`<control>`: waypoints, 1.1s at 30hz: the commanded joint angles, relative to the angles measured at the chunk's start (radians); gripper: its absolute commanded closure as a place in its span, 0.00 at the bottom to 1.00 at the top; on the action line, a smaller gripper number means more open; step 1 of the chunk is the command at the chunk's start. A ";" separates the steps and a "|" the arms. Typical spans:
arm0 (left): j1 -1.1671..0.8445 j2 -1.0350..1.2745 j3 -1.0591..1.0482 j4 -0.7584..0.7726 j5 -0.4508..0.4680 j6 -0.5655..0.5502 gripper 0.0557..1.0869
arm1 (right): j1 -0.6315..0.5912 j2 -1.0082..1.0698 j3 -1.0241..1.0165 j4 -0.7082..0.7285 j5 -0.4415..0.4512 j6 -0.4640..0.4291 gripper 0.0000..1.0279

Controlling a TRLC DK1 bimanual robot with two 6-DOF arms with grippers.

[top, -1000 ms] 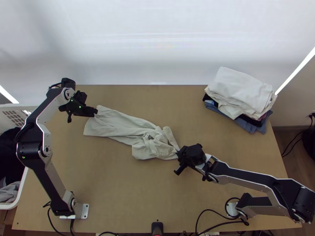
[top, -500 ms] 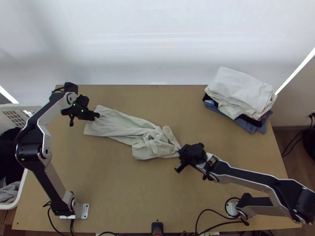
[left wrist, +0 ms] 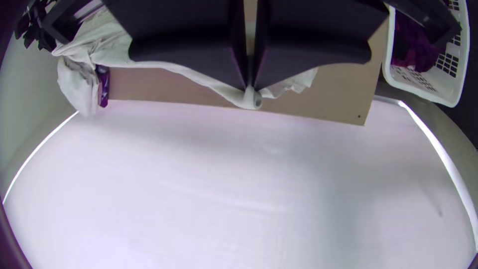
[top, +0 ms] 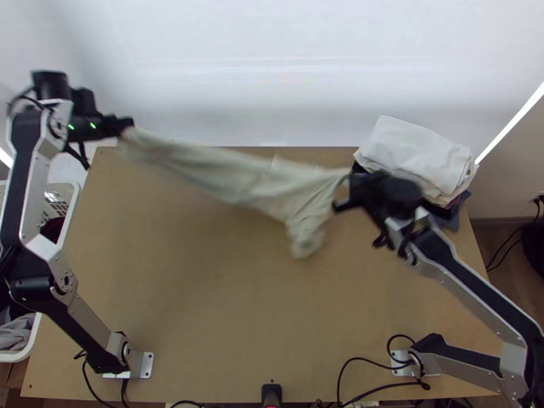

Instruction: Fold the t-shirt

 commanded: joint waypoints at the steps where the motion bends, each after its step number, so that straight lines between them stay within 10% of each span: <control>1: 0.009 -0.014 0.110 -0.017 -0.004 -0.072 0.96 | -0.032 -0.017 0.118 -0.007 0.018 0.011 0.97; 13: 0.003 -0.059 -0.091 -0.169 -0.029 -0.041 0.96 | 0.008 -0.111 0.119 -0.119 0.027 0.009 0.97; 33: -0.025 -0.234 -0.988 0.069 0.083 0.140 0.96 | 0.101 -0.169 -0.077 -0.136 0.027 0.021 0.97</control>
